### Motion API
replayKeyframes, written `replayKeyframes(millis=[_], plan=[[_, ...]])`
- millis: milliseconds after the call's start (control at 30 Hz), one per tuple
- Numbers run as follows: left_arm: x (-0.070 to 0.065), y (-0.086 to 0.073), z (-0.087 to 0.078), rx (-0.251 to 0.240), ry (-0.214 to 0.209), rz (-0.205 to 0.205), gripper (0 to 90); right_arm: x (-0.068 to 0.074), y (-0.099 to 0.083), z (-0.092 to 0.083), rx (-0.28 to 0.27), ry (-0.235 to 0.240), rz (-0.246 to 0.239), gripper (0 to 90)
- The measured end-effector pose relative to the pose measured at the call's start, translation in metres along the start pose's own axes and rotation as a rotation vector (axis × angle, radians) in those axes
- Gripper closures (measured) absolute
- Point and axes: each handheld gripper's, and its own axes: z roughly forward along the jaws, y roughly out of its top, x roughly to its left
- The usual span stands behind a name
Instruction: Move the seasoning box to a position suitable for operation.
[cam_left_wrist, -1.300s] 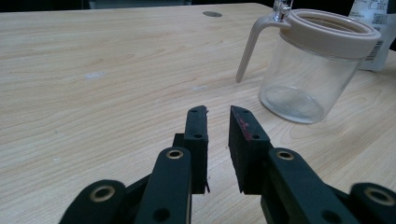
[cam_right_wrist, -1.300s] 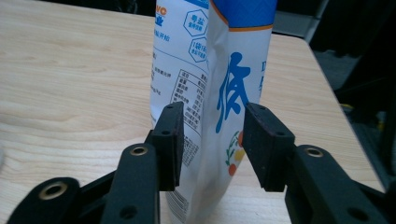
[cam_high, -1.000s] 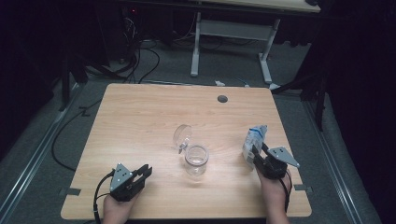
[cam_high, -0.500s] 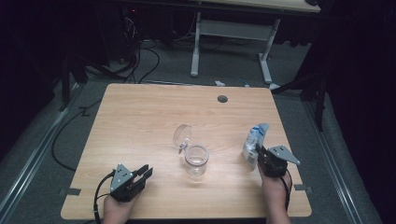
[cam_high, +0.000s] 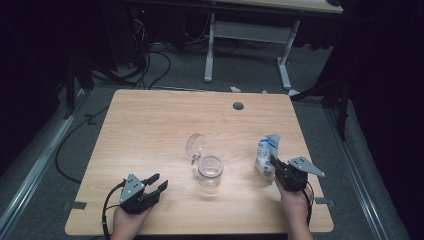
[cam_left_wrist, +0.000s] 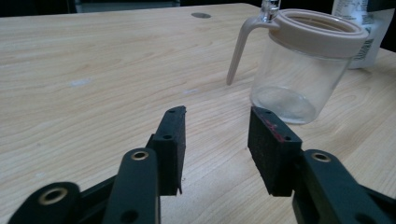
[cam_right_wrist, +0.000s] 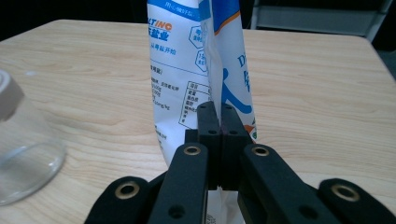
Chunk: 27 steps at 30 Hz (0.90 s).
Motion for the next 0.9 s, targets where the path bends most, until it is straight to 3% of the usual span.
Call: replayKeyframes(millis=[67,200,400,567,700,900], plan=[[-0.004,0.0,0.0,-0.004,0.003,0.029,52.5,0.001,0.003,0.0,0.015,0.007,-0.013,90.0],[-0.007,-0.001,-0.001,-0.001,-0.019,0.049,48.1,0.005,0.012,-0.004,0.058,0.019,-0.031,90.0],[-0.005,-0.001,-0.001,-0.025,-0.075,0.03,44.3,0.009,0.025,-0.007,0.125,0.034,-0.046,90.0],[-0.005,-0.004,0.002,-0.018,-0.067,0.035,43.8,0.014,0.039,-0.015,0.157,0.046,-0.068,90.0],[-0.005,-0.006,0.003,-0.029,-0.04,0.029,42.3,0.02,0.046,-0.021,0.205,0.071,-0.092,90.0],[-0.006,-0.004,0.001,-0.042,-0.032,0.018,41.8,0.023,0.052,-0.02,0.283,0.1,-0.122,90.0]])
